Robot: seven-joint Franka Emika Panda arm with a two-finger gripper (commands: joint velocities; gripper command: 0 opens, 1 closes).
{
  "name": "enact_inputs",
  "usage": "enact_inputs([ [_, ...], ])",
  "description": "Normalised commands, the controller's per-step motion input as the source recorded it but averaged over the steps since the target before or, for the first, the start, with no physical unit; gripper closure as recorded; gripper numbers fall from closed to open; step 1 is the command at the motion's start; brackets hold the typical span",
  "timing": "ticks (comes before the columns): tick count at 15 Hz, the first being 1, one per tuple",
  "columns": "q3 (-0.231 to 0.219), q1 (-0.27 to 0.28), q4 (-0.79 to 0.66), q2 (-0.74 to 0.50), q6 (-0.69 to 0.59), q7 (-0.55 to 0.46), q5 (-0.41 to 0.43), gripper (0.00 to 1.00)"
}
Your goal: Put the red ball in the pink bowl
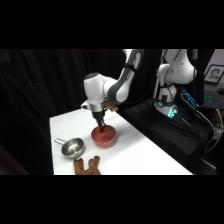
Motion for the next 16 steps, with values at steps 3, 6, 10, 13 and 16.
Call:
enact_inputs([
  [3, 0.011, -0.019, 0.1, 0.02, -0.02, -0.13, 0.104, 0.32],
  [6, 0.042, -0.042, 0.09, -0.07, -0.16, -0.18, 0.152, 0.09],
  [10, 0.063, -0.076, 0.05, -0.21, -0.24, -0.25, 0.182, 0.0],
  [13, 0.027, -0.06, 0.04, -0.27, -0.29, -0.2, 0.141, 0.0],
  [16, -0.006, -0.04, 0.09, -0.27, -0.39, -0.16, 0.114, 0.0],
])
